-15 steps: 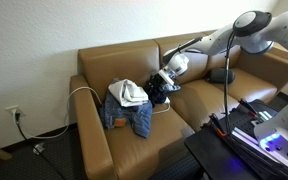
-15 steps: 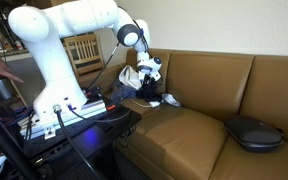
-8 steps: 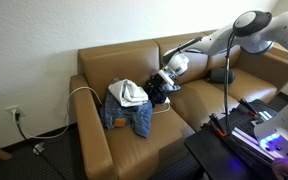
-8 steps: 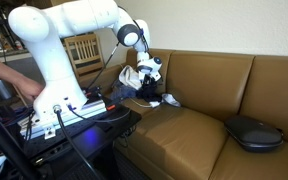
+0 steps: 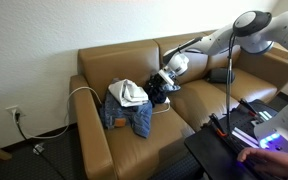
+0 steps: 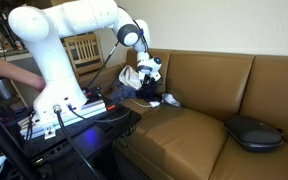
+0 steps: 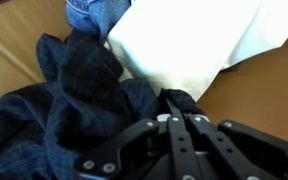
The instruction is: Move the clothing to the left side of the sofa
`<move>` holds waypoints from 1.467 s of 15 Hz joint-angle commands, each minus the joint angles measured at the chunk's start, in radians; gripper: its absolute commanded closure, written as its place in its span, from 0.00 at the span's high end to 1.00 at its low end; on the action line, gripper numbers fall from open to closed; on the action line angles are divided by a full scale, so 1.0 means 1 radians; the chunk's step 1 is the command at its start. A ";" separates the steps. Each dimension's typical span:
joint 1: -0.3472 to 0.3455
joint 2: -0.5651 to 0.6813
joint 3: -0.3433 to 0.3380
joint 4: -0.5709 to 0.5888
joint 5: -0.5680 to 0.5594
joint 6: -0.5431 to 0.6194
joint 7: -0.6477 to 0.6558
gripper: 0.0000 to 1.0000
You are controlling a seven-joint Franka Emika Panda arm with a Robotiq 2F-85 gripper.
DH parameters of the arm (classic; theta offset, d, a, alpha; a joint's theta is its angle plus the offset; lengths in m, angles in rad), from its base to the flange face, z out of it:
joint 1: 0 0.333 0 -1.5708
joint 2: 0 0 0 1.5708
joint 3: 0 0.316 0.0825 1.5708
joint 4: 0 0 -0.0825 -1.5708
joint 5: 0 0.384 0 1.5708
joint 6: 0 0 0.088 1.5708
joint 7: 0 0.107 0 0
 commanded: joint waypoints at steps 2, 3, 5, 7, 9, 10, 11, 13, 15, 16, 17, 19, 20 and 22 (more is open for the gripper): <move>0.014 -0.005 -0.013 0.008 0.034 -0.008 -0.020 0.03; 0.014 -0.005 -0.013 0.008 0.034 -0.008 -0.020 0.03; 0.014 -0.005 -0.013 0.008 0.034 -0.008 -0.020 0.03; 0.014 -0.005 -0.014 0.008 0.034 -0.008 -0.020 0.03; 0.015 -0.005 -0.014 0.008 0.034 -0.008 -0.020 0.03; 0.015 -0.005 -0.014 0.008 0.034 -0.008 -0.020 0.03; 0.015 -0.005 -0.014 0.008 0.034 -0.008 -0.020 0.03; 0.015 -0.005 -0.014 0.008 0.034 -0.008 -0.020 0.03; 0.015 -0.005 -0.014 0.008 0.034 -0.008 -0.020 0.03; 0.015 -0.005 -0.014 0.008 0.034 -0.008 -0.020 0.03; 0.015 -0.005 -0.014 0.008 0.034 -0.008 -0.020 0.03; 0.015 -0.005 -0.014 0.009 0.034 -0.008 -0.020 0.03; -0.016 -0.013 0.022 -0.016 0.032 0.022 -0.066 0.01; -0.073 -0.077 0.115 -0.122 0.017 0.089 -0.176 0.01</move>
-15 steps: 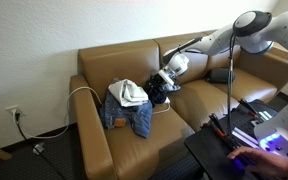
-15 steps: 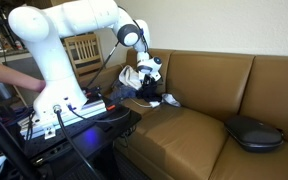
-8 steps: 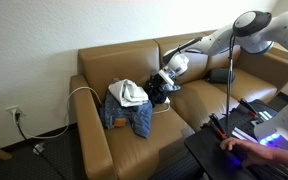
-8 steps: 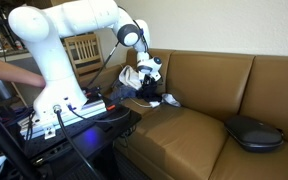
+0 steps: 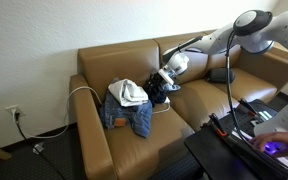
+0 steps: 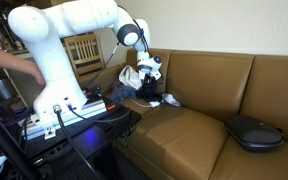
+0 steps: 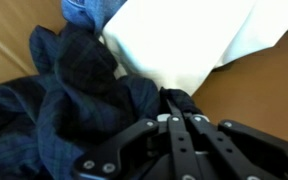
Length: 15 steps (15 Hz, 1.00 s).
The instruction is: Move the clothing to the left side of the sofa
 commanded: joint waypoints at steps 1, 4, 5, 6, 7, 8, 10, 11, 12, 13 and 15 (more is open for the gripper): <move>-0.037 -0.071 0.133 -0.158 0.005 0.133 -0.161 0.01; 0.020 -0.133 0.145 -0.020 -0.080 -0.030 -0.143 0.01; 0.028 -0.138 0.147 0.031 -0.112 -0.090 -0.156 0.01; 0.046 -0.163 0.151 0.065 -0.131 -0.131 -0.168 0.01; 0.068 -0.192 0.144 0.108 -0.142 -0.186 -0.175 0.01; 0.082 -0.216 0.141 0.156 -0.151 -0.248 -0.190 0.01; 0.081 -0.259 0.145 0.189 -0.145 -0.327 -0.257 0.01; 0.072 -0.282 0.149 0.186 -0.136 -0.359 -0.304 0.01; 0.054 -0.304 0.157 0.170 -0.125 -0.386 -0.358 0.01; 0.050 -0.309 0.154 0.236 -0.125 -0.471 -0.403 0.01; 0.224 -0.241 0.143 0.376 -0.127 -0.485 -0.431 0.01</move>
